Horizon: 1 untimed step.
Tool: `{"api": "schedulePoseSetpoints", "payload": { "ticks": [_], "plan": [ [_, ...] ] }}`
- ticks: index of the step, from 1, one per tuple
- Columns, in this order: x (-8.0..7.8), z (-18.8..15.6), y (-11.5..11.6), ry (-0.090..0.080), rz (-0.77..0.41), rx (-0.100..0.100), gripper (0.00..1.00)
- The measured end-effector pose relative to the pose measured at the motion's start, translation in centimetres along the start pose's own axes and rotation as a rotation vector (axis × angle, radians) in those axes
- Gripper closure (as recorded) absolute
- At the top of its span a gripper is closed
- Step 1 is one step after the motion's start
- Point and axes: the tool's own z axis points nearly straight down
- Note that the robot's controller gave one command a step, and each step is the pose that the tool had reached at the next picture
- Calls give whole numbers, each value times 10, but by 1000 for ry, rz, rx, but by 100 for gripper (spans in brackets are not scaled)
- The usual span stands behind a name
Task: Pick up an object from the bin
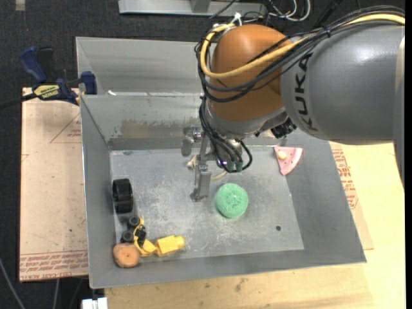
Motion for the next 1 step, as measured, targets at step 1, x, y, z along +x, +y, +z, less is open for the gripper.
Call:
{"api": "schedulePoseSetpoints", "payload": {
  "ticks": [1],
  "plan": [
    [-1,-5,-1,-8,3,-1,0]
  ]
}}
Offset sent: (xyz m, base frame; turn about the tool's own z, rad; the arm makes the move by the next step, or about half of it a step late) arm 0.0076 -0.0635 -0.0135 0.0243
